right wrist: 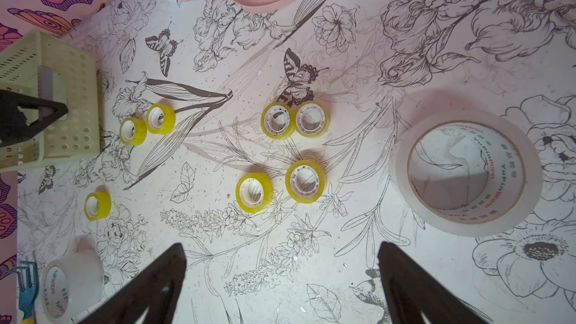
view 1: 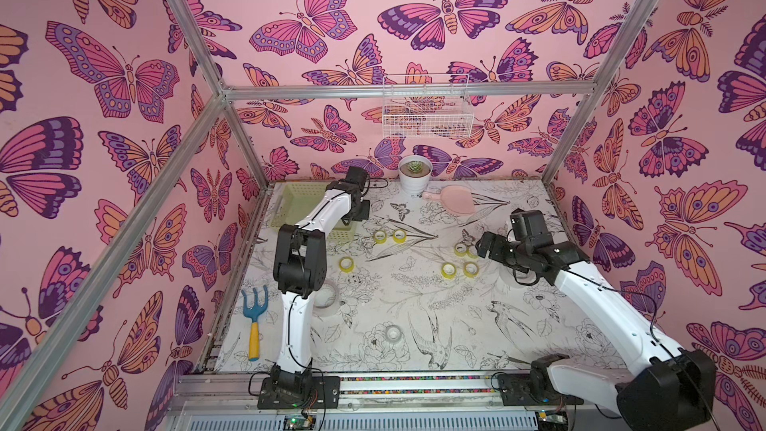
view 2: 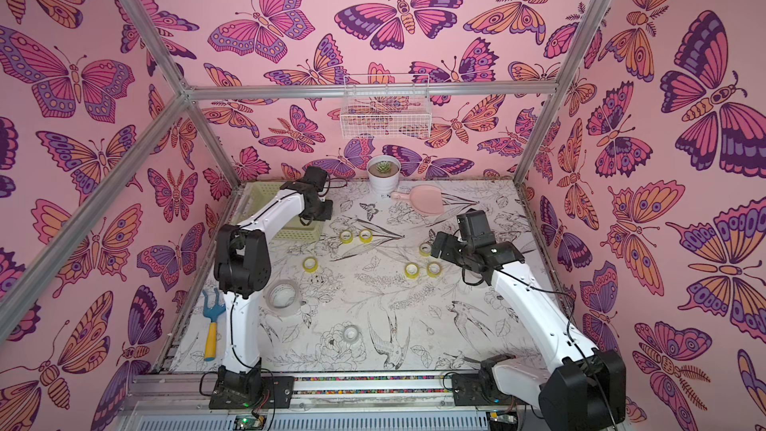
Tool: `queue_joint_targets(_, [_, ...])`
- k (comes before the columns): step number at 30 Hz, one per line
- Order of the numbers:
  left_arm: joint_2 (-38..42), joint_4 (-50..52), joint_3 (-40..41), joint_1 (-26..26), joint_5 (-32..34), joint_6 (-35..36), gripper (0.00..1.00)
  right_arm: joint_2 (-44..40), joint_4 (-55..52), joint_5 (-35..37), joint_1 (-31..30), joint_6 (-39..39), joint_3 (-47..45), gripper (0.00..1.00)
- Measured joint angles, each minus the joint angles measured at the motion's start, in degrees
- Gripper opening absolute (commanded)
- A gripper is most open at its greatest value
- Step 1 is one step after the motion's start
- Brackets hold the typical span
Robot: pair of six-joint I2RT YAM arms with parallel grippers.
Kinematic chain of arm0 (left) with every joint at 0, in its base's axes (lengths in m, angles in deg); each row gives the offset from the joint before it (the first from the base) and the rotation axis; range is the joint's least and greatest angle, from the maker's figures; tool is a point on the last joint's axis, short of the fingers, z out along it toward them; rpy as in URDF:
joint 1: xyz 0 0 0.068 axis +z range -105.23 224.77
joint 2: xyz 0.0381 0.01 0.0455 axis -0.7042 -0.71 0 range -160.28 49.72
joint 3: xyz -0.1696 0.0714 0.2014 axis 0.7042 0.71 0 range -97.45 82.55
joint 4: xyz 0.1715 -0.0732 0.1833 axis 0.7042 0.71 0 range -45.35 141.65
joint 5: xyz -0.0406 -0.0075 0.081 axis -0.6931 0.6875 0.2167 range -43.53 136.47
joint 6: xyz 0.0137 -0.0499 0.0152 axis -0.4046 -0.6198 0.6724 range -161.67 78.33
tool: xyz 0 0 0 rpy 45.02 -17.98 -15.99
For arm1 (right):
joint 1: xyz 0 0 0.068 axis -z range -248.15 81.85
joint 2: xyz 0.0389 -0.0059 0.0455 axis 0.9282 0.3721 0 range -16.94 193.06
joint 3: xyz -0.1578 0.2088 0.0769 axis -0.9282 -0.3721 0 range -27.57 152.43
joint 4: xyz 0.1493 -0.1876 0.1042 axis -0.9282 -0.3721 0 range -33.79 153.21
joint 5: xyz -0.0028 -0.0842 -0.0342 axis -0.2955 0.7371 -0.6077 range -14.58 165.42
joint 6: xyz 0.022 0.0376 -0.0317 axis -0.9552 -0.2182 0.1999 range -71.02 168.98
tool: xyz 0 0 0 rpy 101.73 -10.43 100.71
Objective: Put the transparent tape into the storage box
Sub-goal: Move the storage box to the center of the board.
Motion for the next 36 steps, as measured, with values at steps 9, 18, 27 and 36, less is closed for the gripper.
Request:
queue_joint_targets(9, [-11.43,2.99,-18.95,-4.63,1.79,-10.32,0.00,-1.40,-1.03,0.72,0.00,0.02,-0.02,0.99])
queue_joint_targets(18, [-16.31,3.04,-26.62,-9.77,1.86,-22.21,0.00,-2.21,-1.73,0.98,0.00,0.87,-0.24,0.99])
queue_joint_targets(27, [-20.22,2.71,-32.37,-12.37,2.16,-27.91,0.00,-2.91,-2.08,0.31,0.00,1.09,-1.33,0.99])
queue_joint_targets(36, [-19.96,0.11,-30.77,-15.85,1.97,-32.76,0.00,-3.63,-2.12,-1.01,0.00,1.07,-2.75,0.99])
